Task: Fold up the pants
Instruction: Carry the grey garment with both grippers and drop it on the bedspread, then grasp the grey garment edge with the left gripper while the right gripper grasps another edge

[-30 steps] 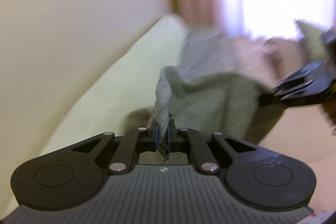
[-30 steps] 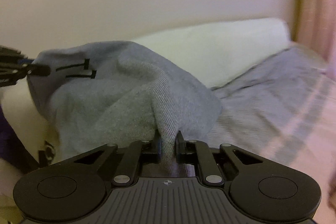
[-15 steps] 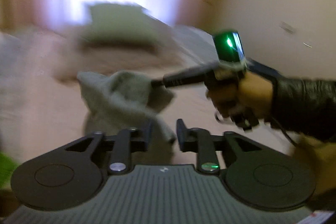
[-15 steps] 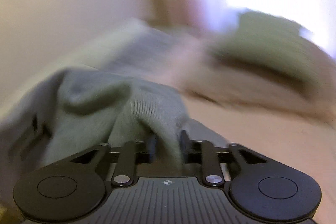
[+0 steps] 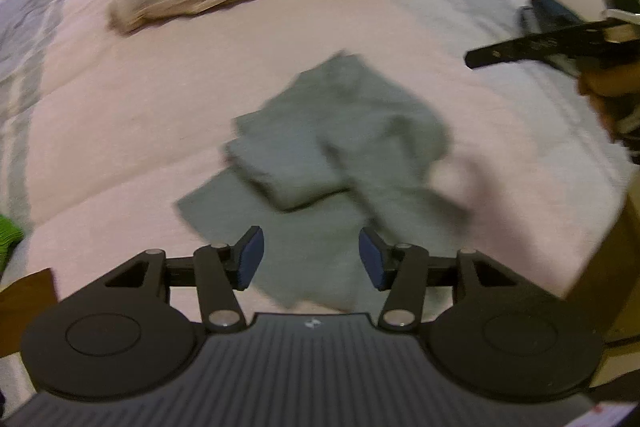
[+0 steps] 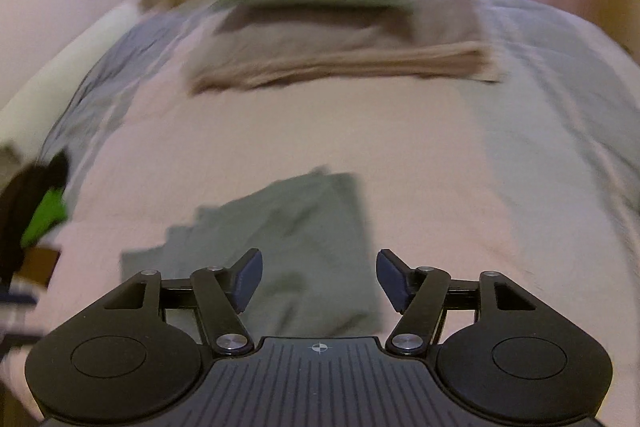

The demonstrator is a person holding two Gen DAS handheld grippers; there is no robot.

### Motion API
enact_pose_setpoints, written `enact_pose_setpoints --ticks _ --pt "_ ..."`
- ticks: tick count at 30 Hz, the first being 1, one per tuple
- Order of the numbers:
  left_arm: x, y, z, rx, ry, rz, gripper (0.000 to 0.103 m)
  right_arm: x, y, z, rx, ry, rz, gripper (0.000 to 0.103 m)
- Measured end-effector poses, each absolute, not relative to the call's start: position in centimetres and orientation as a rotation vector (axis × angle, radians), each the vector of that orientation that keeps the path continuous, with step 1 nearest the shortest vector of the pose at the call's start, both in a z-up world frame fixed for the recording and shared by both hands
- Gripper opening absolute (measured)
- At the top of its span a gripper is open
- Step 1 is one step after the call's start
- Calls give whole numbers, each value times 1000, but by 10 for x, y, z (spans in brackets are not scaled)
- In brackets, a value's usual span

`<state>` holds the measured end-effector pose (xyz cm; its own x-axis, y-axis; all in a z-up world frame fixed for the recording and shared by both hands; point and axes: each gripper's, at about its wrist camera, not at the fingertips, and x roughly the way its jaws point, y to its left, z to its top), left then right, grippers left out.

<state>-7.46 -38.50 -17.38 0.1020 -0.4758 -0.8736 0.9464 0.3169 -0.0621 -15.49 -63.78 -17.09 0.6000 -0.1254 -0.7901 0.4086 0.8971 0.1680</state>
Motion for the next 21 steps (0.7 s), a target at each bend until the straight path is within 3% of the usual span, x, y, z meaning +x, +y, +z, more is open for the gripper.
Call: enact_pose_setpoints --ticks 7,15,16,17,18,19,20,21 --pt "-5 -382 -242 659 949 -1089 61 -45 -550 -243 -64 1026 124 61" --pt "50 -409 -323 668 1009 -1102 61 -23 -509 -330 -443 1179 425 60" --pt "51 -413 -330 673 1032 -1117 60 -23 -514 -332 -401 1170 404 49" --pt "50 -416 -334 670 1045 -1131 58 -22 -523 -329 -304 1171 379 38" --pt "49 -419 -337 664 1059 -1143 49 -20 -532 -324 -222 1157 330 33" --pt "47 -421 -337 660 1071 -1154 30 -22 -544 -316 -135 1131 268 22" --pt "44 -424 -335 653 1081 -1160 21 -24 -555 -307 -72 1104 219 20" --pt "40 -425 -330 654 1075 -1146 4 -29 -567 -297 -13 1070 164 19"
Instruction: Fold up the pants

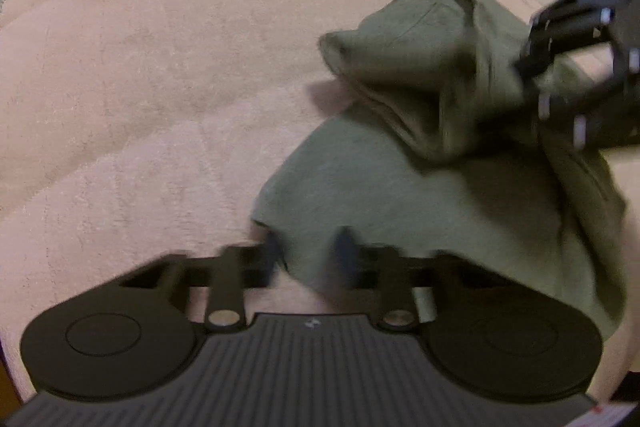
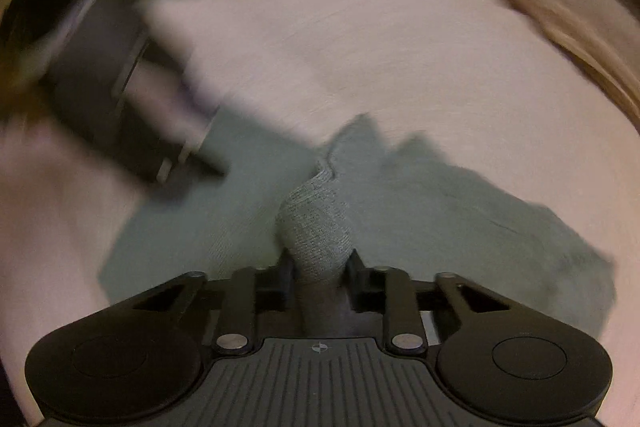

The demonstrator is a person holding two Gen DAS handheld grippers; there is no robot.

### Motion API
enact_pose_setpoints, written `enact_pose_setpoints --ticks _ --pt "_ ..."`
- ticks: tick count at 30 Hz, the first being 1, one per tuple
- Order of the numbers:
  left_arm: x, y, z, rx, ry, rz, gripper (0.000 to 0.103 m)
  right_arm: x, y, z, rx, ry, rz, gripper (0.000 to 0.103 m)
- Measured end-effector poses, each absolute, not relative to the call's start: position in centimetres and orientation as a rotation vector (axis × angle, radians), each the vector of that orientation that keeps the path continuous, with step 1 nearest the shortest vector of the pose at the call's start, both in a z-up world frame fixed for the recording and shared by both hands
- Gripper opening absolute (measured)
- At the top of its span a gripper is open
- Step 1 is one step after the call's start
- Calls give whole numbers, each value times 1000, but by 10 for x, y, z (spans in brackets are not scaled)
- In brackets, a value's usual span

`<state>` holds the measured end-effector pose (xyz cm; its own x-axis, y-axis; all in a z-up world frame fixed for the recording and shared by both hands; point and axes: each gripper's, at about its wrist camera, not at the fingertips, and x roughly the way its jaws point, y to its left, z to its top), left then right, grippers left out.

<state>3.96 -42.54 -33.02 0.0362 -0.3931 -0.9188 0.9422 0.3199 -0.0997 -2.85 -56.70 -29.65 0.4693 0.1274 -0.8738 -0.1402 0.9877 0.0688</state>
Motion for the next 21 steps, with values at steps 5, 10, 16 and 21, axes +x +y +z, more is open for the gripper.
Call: enact_pose_setpoints --ticks 5,10,16,21 --pt "9 -416 -264 549 985 -1105 0 -67 -661 -222 267 845 -157 14" --pt "-37 -386 -178 377 955 -1020 0 -123 -761 -148 377 613 -384 13" --pt "-79 -378 -183 323 1099 -847 15 -154 -853 -164 432 649 -478 64" --pt "-95 -386 -199 405 1099 -781 33 -202 -841 -217 549 790 -455 65"
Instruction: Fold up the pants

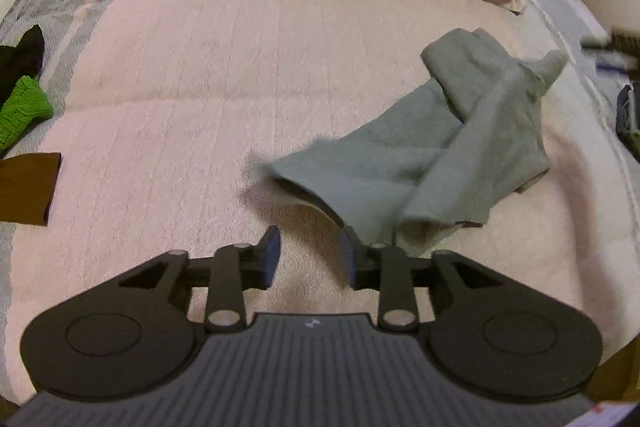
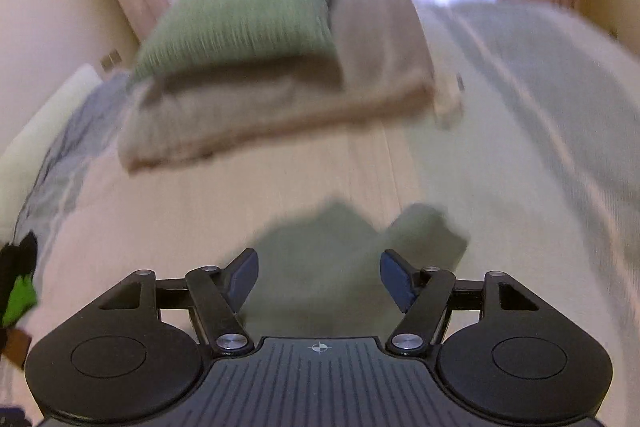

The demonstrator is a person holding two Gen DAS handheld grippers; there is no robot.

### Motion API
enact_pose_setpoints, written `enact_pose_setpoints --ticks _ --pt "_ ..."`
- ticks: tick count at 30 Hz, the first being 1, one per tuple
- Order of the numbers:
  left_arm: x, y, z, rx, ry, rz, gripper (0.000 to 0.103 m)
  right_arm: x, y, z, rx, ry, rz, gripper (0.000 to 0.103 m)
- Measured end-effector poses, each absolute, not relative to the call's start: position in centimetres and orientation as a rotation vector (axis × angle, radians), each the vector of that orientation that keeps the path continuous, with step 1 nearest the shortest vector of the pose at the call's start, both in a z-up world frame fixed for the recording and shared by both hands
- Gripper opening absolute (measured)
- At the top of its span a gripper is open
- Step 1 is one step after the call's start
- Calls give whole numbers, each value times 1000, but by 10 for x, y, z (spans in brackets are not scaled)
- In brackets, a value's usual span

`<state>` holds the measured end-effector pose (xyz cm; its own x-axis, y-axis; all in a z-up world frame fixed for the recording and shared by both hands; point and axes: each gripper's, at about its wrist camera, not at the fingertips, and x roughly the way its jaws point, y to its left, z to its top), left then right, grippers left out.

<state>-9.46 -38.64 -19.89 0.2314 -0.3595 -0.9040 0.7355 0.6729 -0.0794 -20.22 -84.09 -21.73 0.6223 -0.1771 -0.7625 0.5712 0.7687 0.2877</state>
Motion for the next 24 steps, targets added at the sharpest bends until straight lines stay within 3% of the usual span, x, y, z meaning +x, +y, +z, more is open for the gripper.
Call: enact_pose_setpoints --ticks 1,4,12,16,17,18,19,21,24 --pt "-92 -391 -200 412 1089 -786 43 -210 -835 -228 585 818 -448 65" --pt "-73 -415 -210 471 1034 -812 60 -219 -808 -254 652 869 -418 66" --pt "2 -452 -271 529 1110 -936 62 -171 -727 -283 740 835 -280 73" --pt "25 -460 -318 518 1277 -1044 57 -156 -723 -328 814 863 -236 74" --pt "24 -460 -326 541 1296 -1066 55 -157 -724 -335 860 856 -223 60" --pt "21 -458 -329 563 1281 -1081 44 -159 -726 -337 894 848 -220 43" --pt "18 -456 -328 582 1260 -1092 29 -165 -725 -335 904 840 -228 9" --pt "15 -448 -318 549 1257 -1104 5 -179 -724 -322 925 812 -231 4" --pt "2 -436 -281 506 1206 -1129 2 -216 -722 -283 903 806 -269 2"
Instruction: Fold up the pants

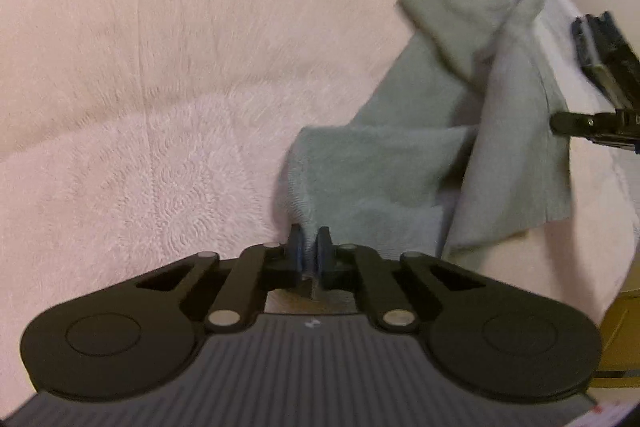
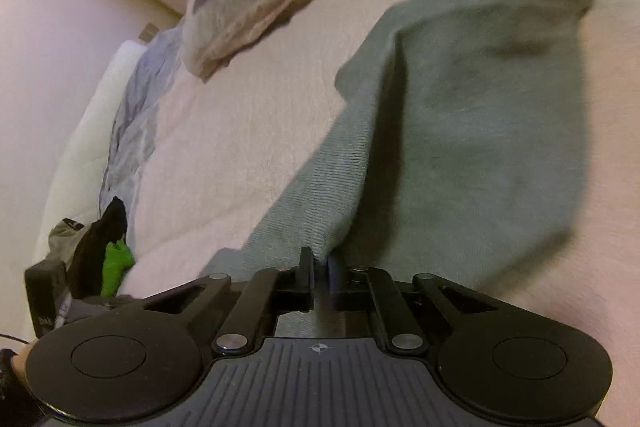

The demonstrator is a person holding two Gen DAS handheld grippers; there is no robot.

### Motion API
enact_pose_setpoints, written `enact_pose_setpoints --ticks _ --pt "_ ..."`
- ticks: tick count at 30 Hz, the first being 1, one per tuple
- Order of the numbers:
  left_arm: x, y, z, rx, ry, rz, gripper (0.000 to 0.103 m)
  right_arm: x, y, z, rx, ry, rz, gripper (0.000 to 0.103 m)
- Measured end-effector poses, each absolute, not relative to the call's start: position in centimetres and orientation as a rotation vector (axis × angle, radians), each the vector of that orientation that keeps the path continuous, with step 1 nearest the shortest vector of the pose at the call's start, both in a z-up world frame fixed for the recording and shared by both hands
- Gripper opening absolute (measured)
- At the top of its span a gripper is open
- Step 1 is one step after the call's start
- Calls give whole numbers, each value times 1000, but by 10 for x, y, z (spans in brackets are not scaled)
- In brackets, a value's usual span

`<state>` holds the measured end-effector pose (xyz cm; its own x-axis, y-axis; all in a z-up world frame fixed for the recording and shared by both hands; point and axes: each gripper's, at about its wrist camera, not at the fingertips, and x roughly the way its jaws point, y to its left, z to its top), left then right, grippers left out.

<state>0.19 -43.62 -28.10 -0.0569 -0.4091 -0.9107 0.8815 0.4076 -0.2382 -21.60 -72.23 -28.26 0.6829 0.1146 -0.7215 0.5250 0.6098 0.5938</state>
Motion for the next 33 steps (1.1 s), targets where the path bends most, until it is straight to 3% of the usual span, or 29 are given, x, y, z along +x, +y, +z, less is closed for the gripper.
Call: enact_pose_setpoints --ticks 7,12,17,21,24,26,27,33 --pt "-76 -388 -179 421 1139 -1184 2 -350 -736 -181 810 873 -406 2" --pt "-147 -361 -157 431 1203 -1190 2 -456 -756 -137 744 963 -595 1" --pt "-185 -363 -189 475 1350 -1187 5 -506 -770 -161 717 1114 -786 1" --pt "-186 -377 -195 580 1320 -1168 14 -516 -781 -180 766 1111 -892 3" --pt "-160 -397 -195 573 1269 -1175 20 -501 -780 -181 737 1083 -835 16" --pt "-143 -423 -195 591 1202 -1182 23 -480 -783 -183 699 1051 -769 43" --pt "-135 -437 -196 601 1169 -1176 26 -471 -788 -186 680 1036 -735 47" --pt "-91 -560 -205 585 1034 -1197 35 -390 -847 -214 531 987 -535 49"
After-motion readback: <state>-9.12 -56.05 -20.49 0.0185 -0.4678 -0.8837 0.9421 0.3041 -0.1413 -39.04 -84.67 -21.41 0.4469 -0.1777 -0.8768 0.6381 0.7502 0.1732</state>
